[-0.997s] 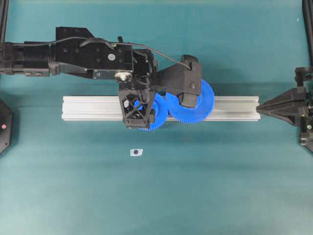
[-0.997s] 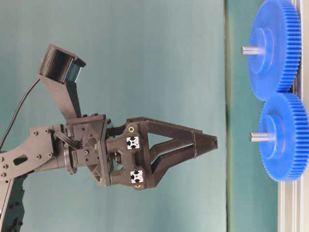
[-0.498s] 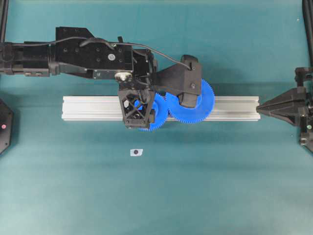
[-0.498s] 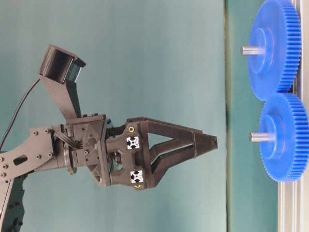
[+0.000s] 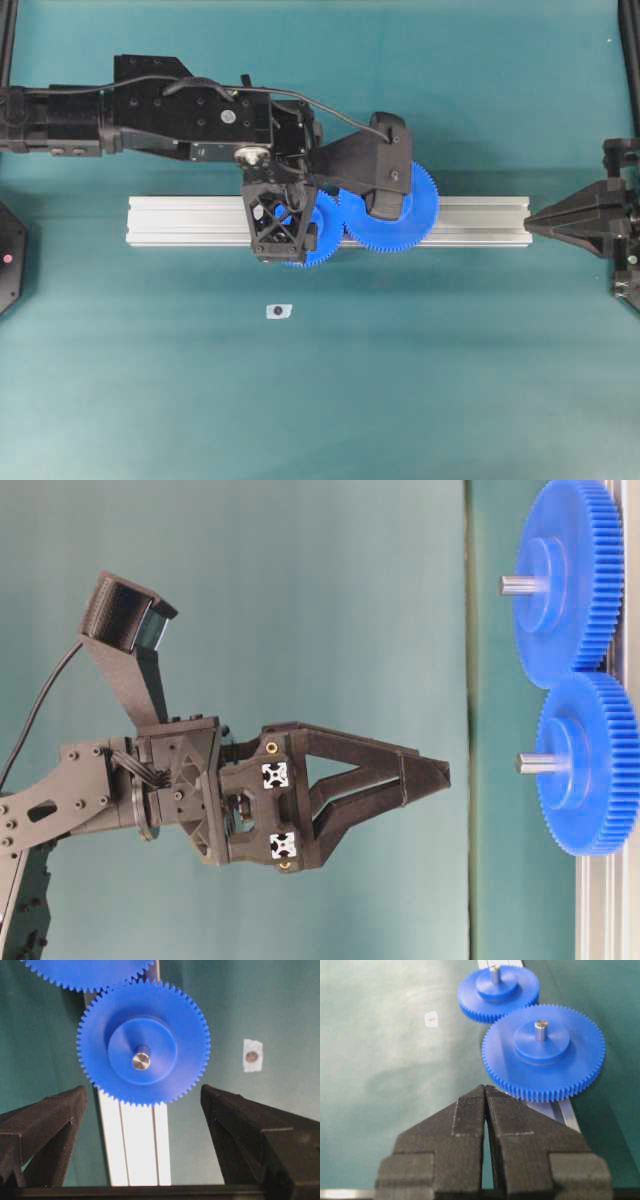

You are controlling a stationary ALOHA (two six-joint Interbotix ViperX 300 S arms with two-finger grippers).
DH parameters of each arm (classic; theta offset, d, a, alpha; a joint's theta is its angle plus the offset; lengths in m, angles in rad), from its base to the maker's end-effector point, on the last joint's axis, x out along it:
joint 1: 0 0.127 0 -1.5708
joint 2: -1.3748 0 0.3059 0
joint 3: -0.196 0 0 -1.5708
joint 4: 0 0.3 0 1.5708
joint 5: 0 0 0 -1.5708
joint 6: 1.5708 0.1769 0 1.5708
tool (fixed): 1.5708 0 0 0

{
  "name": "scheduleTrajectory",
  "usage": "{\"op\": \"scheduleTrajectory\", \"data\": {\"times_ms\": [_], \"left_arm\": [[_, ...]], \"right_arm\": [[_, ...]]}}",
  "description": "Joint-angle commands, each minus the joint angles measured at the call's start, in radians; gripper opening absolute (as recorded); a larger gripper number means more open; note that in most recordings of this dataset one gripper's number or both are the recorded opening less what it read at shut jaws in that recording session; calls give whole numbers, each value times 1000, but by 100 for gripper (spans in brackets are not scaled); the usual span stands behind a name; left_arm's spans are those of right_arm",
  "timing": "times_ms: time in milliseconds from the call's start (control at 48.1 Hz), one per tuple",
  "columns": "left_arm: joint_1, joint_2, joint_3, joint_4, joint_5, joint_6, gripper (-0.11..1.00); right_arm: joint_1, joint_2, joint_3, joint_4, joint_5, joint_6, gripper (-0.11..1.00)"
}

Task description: Find the location of the shaft and insert the small gear.

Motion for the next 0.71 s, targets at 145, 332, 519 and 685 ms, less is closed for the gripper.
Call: {"op": "scheduleTrajectory", "data": {"times_ms": [145, 332, 519, 685], "left_arm": [[-2, -34, -29, 5, -3, 2, 90], [-2, -34, -31, 5, -3, 0, 90], [-2, -34, -37, 5, -3, 0, 90], [-2, -34, -37, 5, -2, 0, 90]], "right_arm": [[-2, 6, -9, 0, -6, 8, 2], [-2, 6, -8, 0, -6, 8, 2], [-2, 6, -8, 0, -8, 8, 2], [-2, 6, -8, 0, -6, 8, 2]]}}
